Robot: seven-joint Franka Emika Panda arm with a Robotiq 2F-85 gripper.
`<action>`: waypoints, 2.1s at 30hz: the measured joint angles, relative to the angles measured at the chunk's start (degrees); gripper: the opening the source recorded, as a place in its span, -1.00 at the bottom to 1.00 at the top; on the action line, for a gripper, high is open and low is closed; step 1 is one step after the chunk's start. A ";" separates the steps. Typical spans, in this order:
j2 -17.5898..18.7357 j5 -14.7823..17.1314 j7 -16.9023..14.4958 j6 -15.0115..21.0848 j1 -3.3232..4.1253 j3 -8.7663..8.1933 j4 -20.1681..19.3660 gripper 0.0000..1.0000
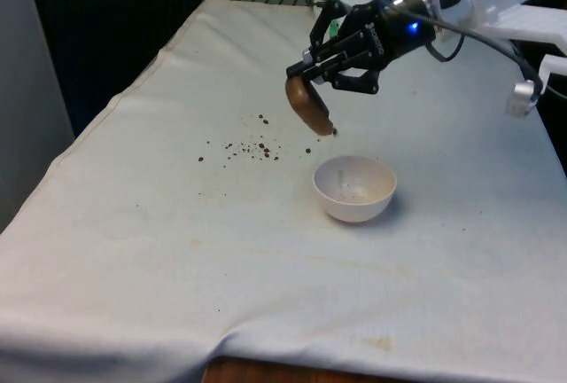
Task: Pour the coffee beans from the cup into the bowl.
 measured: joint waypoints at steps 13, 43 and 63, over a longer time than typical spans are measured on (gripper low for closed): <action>2.35 -3.84 2.58 -7.05 0.06 3.61 1.66 -1.00; 8.14 -13.24 4.64 -22.06 0.17 10.37 5.04 -1.00; 12.15 -21.31 3.21 -32.31 0.97 14.27 7.28 -1.00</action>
